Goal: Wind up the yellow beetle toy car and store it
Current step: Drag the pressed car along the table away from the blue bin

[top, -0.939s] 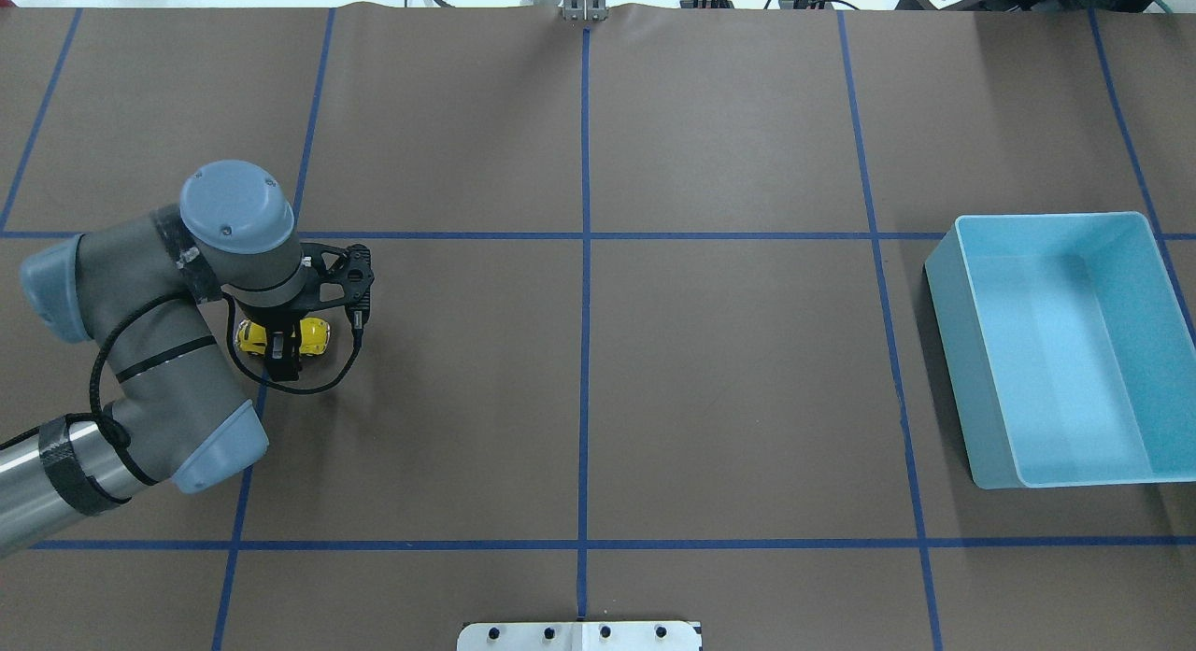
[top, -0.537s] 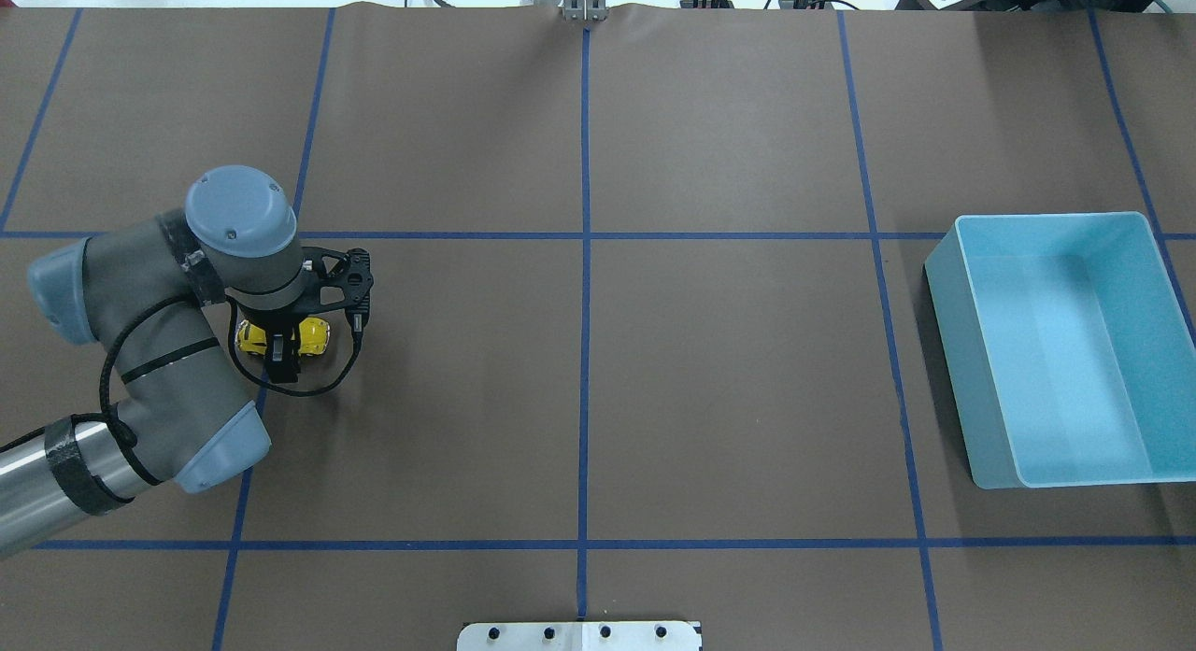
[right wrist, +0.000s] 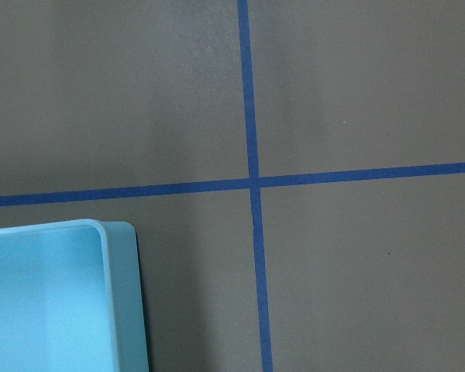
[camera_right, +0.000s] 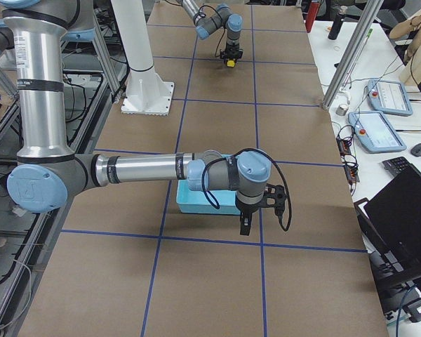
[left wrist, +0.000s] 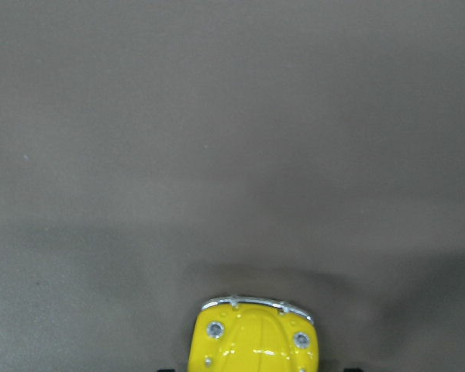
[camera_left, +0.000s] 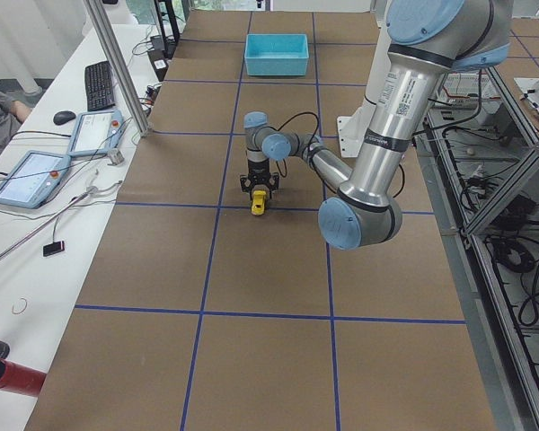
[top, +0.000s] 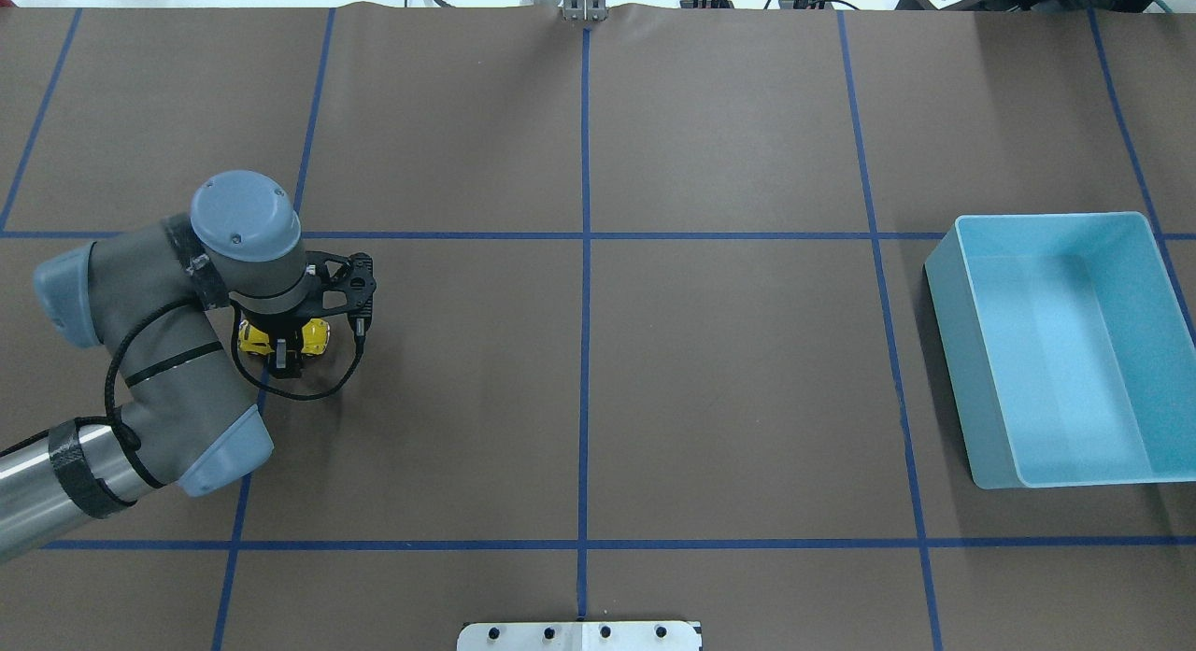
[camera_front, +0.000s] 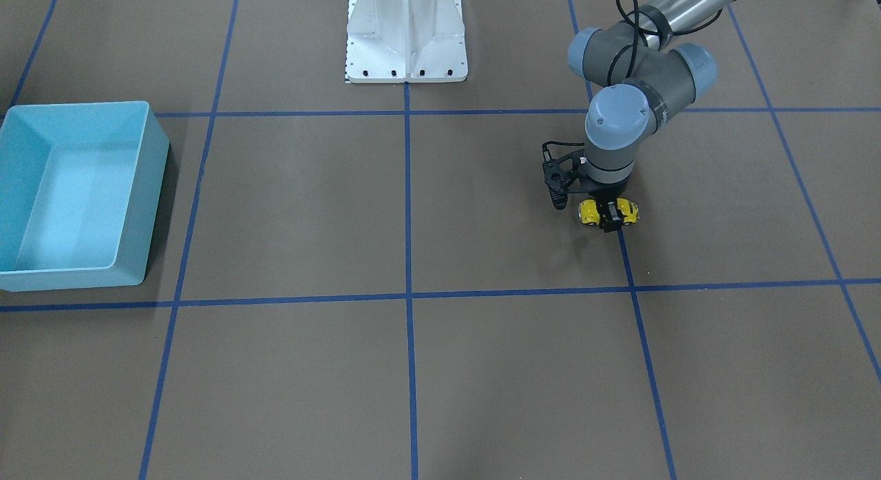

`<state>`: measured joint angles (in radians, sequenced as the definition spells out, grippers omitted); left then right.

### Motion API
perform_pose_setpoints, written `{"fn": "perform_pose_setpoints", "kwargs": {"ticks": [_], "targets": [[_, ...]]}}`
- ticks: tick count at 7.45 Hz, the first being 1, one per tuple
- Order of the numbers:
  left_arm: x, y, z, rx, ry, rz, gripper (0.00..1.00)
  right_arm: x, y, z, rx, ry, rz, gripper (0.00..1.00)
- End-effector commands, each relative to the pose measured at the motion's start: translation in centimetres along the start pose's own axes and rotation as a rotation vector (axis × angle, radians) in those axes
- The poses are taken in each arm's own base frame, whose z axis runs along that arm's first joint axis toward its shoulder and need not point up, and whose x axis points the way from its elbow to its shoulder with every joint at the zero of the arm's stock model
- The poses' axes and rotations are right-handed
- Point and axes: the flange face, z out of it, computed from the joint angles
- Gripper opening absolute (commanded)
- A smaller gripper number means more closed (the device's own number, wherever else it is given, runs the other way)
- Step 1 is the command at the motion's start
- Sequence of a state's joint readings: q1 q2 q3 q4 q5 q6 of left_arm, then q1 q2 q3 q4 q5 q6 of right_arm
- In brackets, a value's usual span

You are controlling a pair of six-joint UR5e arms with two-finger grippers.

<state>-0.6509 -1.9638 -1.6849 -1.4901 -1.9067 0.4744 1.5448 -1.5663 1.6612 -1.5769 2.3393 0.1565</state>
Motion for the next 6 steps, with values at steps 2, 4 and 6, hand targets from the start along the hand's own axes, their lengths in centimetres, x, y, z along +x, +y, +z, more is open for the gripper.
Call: {"fn": "perform_pose_setpoints", "kwargs": {"ticks": [2, 4, 6], "targets": [[-0.1, -0.2, -1.7, 0.029, -0.019, 0.005, 0.0, 0.0, 0.0, 0.0, 0.0, 0.0, -0.002, 1.0], [-0.6, 0.4, -3.6, 0.084, -0.054, 0.011, 0.0, 0.0, 0.0, 0.0, 0.0, 0.0, 0.0, 1.0], [-1.5, 2.4, -4.3, 0.147, -0.103, 0.043, 0.0, -0.1, -0.1, -0.1, 0.001, 0.0, -0.001, 1.0]]}}
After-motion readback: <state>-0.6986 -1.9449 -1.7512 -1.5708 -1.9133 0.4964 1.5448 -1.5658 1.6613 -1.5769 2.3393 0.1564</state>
